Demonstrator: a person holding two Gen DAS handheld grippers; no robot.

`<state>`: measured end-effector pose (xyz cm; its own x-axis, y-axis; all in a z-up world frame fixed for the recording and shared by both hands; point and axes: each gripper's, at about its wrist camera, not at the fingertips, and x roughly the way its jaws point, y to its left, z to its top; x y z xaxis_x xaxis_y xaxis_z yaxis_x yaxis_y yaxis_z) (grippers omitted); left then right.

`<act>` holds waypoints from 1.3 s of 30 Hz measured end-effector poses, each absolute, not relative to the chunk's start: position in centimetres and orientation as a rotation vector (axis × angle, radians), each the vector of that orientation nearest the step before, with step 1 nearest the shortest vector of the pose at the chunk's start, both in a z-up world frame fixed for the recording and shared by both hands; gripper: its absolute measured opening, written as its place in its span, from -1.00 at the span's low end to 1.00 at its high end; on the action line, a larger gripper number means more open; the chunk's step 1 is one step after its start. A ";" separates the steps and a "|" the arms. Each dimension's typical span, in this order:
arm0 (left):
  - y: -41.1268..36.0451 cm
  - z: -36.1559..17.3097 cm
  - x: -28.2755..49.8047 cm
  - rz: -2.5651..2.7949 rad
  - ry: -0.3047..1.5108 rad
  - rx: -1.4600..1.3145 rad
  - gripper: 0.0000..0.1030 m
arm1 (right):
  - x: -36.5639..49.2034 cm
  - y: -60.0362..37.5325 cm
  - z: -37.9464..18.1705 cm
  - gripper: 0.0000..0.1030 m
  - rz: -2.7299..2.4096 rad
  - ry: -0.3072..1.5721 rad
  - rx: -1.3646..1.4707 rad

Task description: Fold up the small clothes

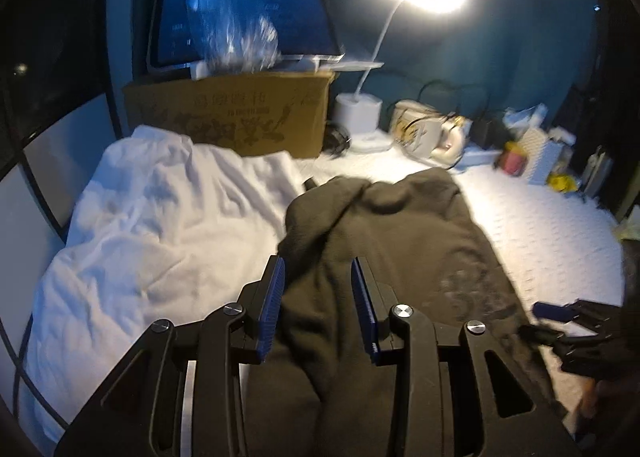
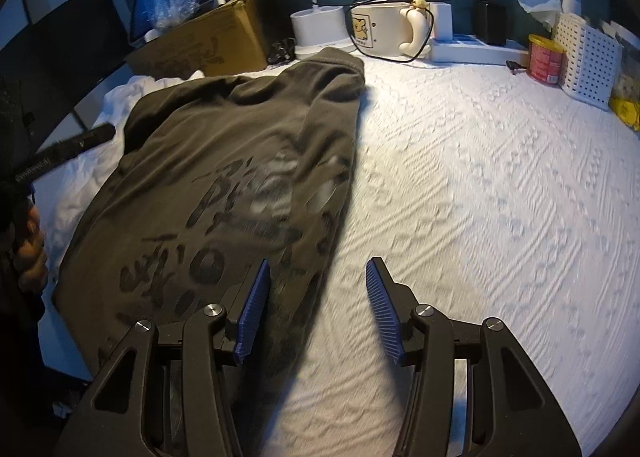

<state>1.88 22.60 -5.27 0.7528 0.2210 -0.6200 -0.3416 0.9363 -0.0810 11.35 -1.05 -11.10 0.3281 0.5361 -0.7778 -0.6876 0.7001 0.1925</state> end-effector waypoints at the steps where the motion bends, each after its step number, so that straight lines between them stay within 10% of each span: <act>1: 22.3 -5.0 1.5 0.305 0.640 -0.192 -0.34 | 11.2 -1.4 -11.1 0.04 0.813 0.938 -0.165; 6: 21.0 -5.2 0.5 0.271 0.643 -0.195 -0.34 | 10.0 -1.9 -11.4 -0.62 0.845 0.942 -0.134; 32: 11.6 -8.2 -0.6 0.167 0.771 -0.084 -0.33 | 5.3 -6.0 -10.8 -0.62 0.856 0.901 -0.236; 35: 10.5 -8.5 -0.2 0.185 0.773 -0.070 0.10 | 5.5 -7.8 -10.6 -0.62 0.816 0.898 -0.245; 39: 9.2 -8.3 0.2 0.173 0.763 -0.064 0.18 | 5.7 -10.0 -10.5 -0.62 0.763 0.896 -0.245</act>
